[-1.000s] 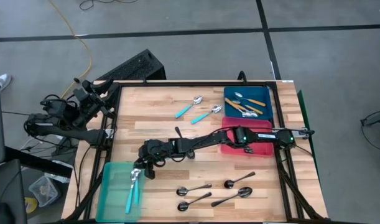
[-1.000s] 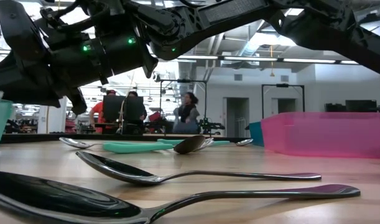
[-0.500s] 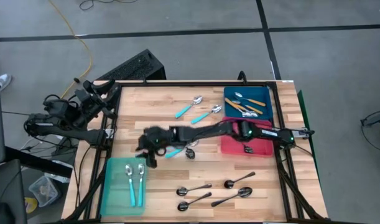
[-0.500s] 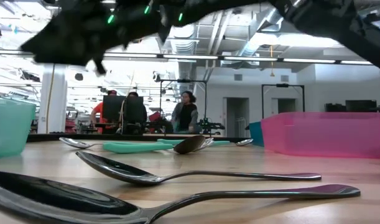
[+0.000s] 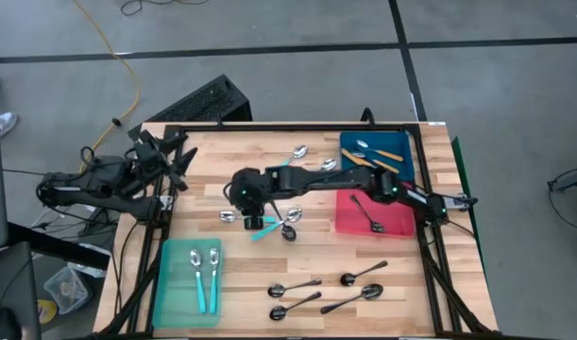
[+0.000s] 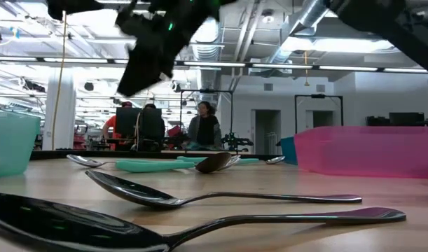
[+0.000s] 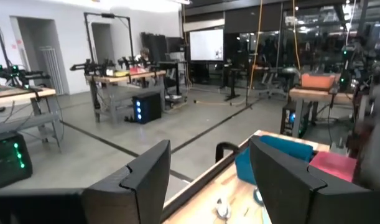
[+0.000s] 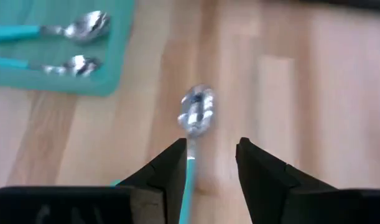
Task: Sort silverware by color (type)
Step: Put the blue spoon into the skyblue bin
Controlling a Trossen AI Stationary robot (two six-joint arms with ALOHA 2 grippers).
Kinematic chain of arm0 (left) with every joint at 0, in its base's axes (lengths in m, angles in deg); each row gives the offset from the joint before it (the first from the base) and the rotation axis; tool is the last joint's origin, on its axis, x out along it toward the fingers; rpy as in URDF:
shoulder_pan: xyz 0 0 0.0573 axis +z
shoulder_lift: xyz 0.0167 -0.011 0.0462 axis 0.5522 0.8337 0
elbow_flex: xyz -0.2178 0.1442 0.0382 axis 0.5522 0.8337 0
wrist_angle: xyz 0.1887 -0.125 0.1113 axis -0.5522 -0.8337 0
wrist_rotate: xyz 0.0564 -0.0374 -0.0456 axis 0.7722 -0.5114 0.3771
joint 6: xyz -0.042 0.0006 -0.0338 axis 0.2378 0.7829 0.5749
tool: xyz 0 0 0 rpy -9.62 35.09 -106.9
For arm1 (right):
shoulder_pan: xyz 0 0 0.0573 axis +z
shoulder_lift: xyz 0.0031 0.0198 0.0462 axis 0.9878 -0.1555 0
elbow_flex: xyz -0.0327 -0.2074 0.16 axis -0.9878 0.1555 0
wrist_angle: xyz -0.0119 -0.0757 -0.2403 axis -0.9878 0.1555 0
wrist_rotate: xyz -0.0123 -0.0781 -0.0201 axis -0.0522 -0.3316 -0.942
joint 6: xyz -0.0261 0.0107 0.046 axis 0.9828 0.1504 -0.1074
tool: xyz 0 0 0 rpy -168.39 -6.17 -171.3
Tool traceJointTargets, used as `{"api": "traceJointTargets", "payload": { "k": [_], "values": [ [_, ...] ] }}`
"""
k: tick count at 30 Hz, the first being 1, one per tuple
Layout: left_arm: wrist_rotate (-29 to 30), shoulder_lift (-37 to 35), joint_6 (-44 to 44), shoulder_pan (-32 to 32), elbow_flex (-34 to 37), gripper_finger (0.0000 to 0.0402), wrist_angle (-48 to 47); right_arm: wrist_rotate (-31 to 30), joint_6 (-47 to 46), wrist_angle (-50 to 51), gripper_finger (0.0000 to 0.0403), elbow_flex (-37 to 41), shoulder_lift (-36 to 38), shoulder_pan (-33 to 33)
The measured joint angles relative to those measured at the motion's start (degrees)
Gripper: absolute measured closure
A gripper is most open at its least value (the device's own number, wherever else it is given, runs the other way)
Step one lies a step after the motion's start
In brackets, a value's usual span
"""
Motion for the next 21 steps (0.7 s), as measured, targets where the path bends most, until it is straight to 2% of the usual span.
{"api": "traceJointTargets", "payload": {
  "k": [5,9,16,21],
  "values": [
    [-0.43,-0.01,1.09,0.0,0.0,0.0196,-1.01,1.68,-1.33,-6.33,0.0242,0.15,-7.38,0.81],
    [-0.44,-0.01,1.12,0.01,0.0,0.0196,-1.29,1.51,-2.6,-8.53,0.0242,0.02,-10.38,1.07],
    [-0.46,0.01,1.1,0.02,0.0,0.0196,-2.14,-1.39,-2.39,-8.39,0.0242,0.35,-10.43,0.66],
    [-0.46,0.01,1.11,0.02,0.0,0.0196,-2.4,-0.97,-2.35,-8.69,0.0242,0.4,-9.62,0.41]
  ]
}}
